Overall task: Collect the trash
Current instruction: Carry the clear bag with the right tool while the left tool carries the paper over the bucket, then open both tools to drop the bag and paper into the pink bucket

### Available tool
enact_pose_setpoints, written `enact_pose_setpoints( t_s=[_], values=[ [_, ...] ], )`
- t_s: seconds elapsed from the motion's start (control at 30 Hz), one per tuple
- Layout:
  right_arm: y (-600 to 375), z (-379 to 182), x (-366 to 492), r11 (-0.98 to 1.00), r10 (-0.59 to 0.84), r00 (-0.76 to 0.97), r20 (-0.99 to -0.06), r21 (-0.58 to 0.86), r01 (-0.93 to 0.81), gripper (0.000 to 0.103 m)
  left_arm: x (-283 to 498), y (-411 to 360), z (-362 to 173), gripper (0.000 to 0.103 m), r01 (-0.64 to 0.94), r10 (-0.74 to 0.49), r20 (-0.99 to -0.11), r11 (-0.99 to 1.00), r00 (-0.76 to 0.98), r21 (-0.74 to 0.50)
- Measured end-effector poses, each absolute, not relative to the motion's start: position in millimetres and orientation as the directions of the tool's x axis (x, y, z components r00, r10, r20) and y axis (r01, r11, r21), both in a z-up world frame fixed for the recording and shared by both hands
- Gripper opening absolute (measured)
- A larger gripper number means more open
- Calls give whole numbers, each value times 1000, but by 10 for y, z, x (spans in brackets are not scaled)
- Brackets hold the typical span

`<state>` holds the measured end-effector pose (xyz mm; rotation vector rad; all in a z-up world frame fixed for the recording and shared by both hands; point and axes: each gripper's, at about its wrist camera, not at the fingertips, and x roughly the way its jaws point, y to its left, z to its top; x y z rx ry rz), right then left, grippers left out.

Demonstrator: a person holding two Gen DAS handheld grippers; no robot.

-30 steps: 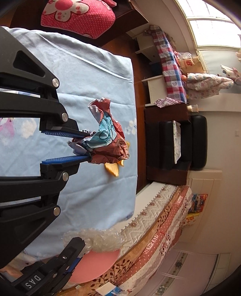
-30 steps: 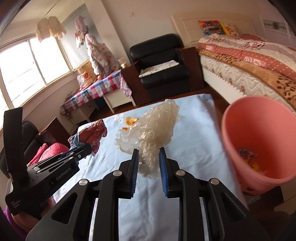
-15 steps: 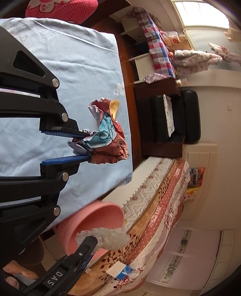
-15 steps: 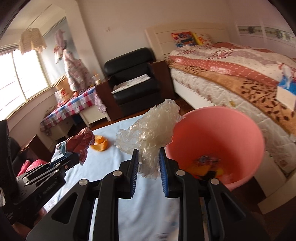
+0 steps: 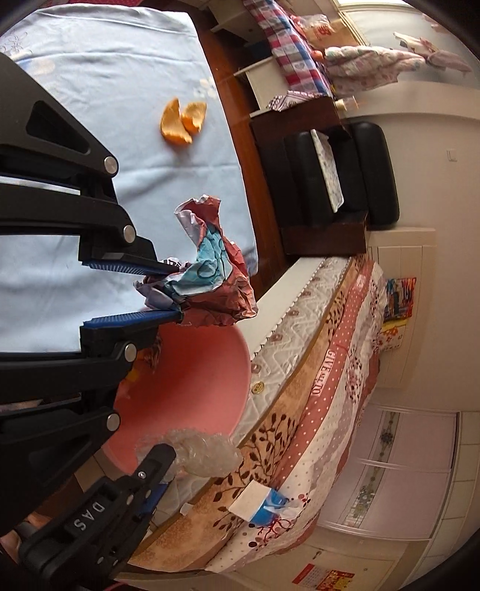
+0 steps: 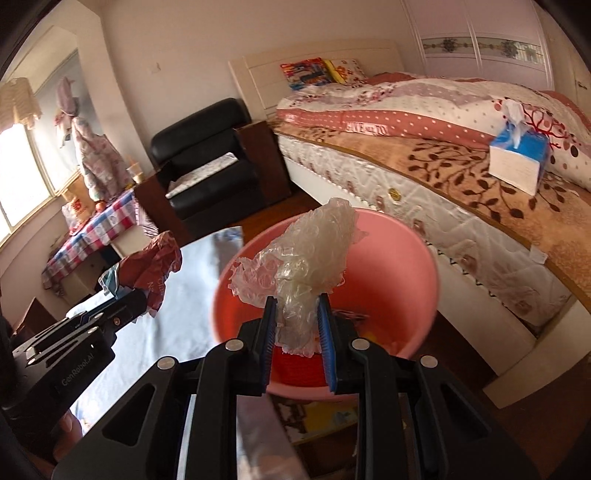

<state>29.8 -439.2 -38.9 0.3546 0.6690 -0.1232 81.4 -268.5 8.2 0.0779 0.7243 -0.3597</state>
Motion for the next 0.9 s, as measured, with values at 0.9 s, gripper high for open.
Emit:
enact_pose_setpoints(
  t_s=[0.9],
  values=[
    [-4731,-870,727,925,-34,676,-736,234,301,25,1263,-3268,-555,21,433,-354,-747,896,563,-98]
  ],
)
